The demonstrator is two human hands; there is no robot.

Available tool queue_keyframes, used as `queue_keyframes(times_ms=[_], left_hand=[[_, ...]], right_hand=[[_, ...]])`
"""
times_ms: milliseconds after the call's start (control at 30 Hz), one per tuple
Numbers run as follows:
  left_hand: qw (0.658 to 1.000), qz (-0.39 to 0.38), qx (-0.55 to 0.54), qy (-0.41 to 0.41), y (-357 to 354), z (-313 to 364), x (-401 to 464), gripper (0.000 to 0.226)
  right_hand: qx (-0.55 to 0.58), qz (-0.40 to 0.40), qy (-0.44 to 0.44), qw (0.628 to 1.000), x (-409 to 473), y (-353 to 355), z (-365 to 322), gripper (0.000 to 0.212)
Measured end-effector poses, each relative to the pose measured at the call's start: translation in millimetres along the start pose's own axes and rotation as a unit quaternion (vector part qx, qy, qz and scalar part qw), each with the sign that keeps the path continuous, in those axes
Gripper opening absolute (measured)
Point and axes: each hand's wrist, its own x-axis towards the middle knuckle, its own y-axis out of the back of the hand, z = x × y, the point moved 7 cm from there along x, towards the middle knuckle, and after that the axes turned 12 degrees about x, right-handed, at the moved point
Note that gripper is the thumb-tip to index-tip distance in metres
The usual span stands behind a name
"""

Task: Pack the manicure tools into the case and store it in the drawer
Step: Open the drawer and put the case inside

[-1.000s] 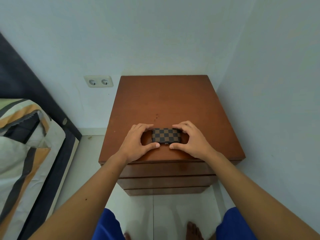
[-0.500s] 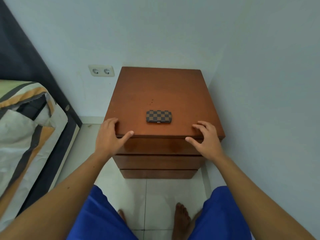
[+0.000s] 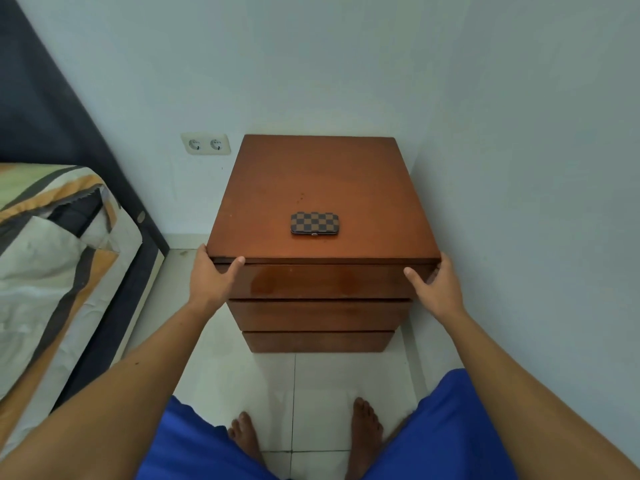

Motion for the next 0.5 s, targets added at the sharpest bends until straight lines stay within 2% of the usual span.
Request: queue_keyframes(times_ms=[100, 333, 400, 500], left_hand=[[1.000, 0.005, 0.016, -0.012, 2, -2, -5, 0.071], [0.997, 0.033, 0.042, -0.048, 11, -3, -29, 0.060], [0.996, 0.028, 0.068, -0.058, 12, -9, -35, 0.063], [0.994, 0.014, 0.099, -0.041, 11, -20, -46, 0.080]], right_hand=[[0.018, -0.001, 0.004, 1.000, -7, 0, -6, 0.085], [0.026, 0.004, -0.012, 1.000, -16, 8, 11, 0.090], [0.022, 0.004, -0.007, 1.000, -26, 9, 11, 0.086], [0.005, 0.003, -0.008, 1.000, -43, 13, 7, 0.084]])
